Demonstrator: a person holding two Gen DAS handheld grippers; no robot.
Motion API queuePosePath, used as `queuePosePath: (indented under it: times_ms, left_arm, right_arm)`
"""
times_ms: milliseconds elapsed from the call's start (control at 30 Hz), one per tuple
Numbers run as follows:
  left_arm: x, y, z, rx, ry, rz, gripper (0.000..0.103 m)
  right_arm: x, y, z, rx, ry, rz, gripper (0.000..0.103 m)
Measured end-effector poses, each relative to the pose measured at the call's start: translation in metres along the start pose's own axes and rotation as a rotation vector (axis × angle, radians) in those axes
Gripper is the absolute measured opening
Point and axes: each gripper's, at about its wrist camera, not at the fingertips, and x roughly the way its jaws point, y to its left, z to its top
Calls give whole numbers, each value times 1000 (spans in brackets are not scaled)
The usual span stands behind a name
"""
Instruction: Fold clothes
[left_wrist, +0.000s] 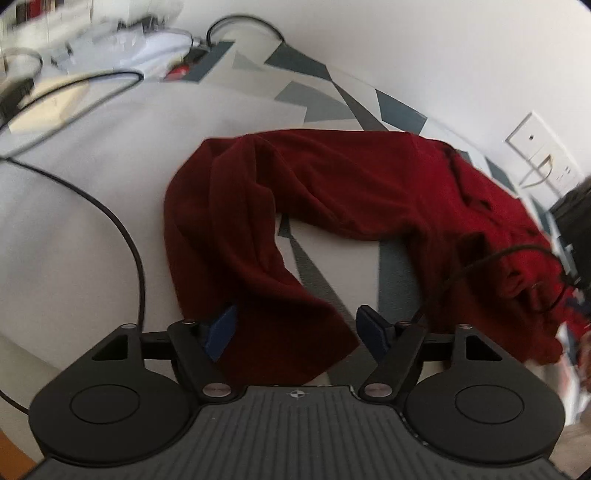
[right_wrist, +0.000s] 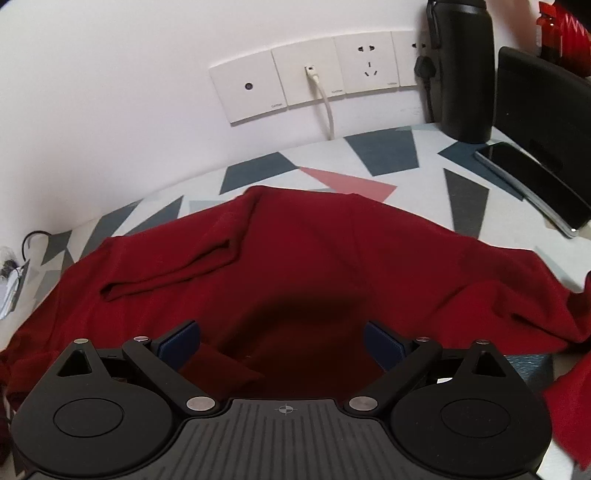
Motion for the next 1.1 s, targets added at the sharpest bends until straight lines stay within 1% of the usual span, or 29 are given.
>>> queuePosePath:
  times_ms: [67, 100, 133, 167, 200, 233, 267, 333, 367, 467, 500, 567, 633, 700, 800, 833, 933, 1033, 1100]
  left_arm:
    - [4, -3, -1, 23, -16, 34, 74]
    - [5, -2, -2, 31, -29, 40, 68]
    - [5, -2, -2, 38, -43, 48, 47]
    - [5, 0, 0, 42, -62, 61, 31]
    - [3, 3, 3, 37, -72, 62, 9]
    - [-1, 7, 8, 13, -85, 42, 8]
    - [-7, 10, 16, -11, -116, 25, 7]
    - [-23, 7, 34, 6, -195, 20, 4]
    - [-29, 1, 48, 25, -237, 2, 4]
    - [-46, -26, 90, 83, -341, -89, 4]
    - [-48, -40, 104, 106, -364, -127, 4]
    - [-45, -69, 129, 148, -379, -219, 4]
    - [-31, -101, 148, 187, -360, -313, 4]
    - [-9, -139, 160, 245, -338, -370, 4]
    - [28, -189, 166, 287, -270, -463, 4]
    - [40, -203, 166, 305, -244, -483, 4]
    - [76, -241, 157, 374, -188, -491, 4]
    - [114, -260, 145, 369, -102, -478, 4]
    - [133, -266, 140, 376, -69, -465, 4]
  right_arm:
    - [-1, 3, 2, -5, -3, 12, 95]
    - [-1, 3, 3, -7, -6, 16, 95]
    - [-2, 4, 4, -9, -10, 18, 95]
    - [-2, 3, 5, -8, -13, 18, 96]
    - [-2, 2, 6, -6, -15, 16, 96]
    - [-3, 1, 7, -4, -18, 14, 96]
    - [-3, -1, 8, -1, -20, 11, 96]
    - [-4, -6, 10, 7, -26, 2, 96]
    - [-5, -9, 12, 12, -30, -4, 96]
    - [-9, -20, 15, 42, -52, -22, 96]
    - [-10, -23, 16, 55, -60, -25, 96]
    - [-13, -31, 19, 75, -74, -32, 96]
    - [-15, -36, 20, 82, -85, -42, 96]
    - [-15, -39, 21, 68, -89, -57, 96]
    - [-14, -42, 21, 51, -91, -83, 96]
    - [-13, -43, 21, 52, -89, -87, 96]
    - [-10, -46, 19, 61, -81, -91, 96]
    - [-5, -48, 16, 62, -74, -105, 96]
    - [-2, -49, 14, 63, -66, -114, 96]
